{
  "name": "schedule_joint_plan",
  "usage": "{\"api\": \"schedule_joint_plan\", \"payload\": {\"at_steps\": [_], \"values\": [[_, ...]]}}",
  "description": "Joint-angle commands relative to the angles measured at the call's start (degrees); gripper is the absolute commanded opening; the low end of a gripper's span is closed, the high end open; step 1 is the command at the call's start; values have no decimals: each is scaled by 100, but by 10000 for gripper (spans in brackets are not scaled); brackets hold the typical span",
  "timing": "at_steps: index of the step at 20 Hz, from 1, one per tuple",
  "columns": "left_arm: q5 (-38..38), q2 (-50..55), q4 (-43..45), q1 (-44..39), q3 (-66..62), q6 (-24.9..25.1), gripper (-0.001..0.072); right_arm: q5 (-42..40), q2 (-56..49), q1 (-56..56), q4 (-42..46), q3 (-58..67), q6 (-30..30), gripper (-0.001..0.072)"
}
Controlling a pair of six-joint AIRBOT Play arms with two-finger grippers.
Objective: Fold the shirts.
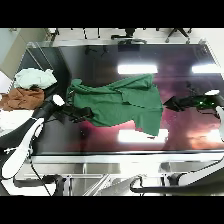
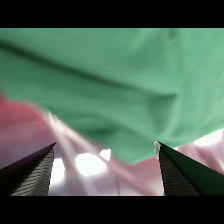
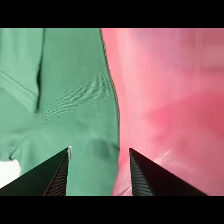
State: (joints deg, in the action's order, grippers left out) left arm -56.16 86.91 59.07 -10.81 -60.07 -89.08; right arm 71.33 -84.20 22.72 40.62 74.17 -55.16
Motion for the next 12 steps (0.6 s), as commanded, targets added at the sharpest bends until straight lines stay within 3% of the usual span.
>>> {"api": "schedule_joint_plan", "payload": {"at_steps": [1,5,6,7,9,10,11,12], "values": [[800,0,-179,-339,162,-52,691,-105,-293,-415,37,-39,46,439],[444,256,-177,-319,160,-55,691,-103,-339,-855,33,-22,142,433],[409,295,-181,-321,160,-55,691,-96,-334,-918,31,-20,142,392],[433,304,-188,-321,160,-55,691,-83,-328,-968,15,-17,186,214],[542,304,-179,-339,160,-55,669,-61,-282,-1023,-35,-13,201,102],[557,304,-164,-337,160,-52,499,-35,-251,-1023,-87,0,201,27],[557,306,-166,-332,160,-52,360,-35,-203,-1034,-90,22,203,20],[562,306,-164,-332,160,-48,287,-33,-138,-1034,-94,44,201,20]]}}
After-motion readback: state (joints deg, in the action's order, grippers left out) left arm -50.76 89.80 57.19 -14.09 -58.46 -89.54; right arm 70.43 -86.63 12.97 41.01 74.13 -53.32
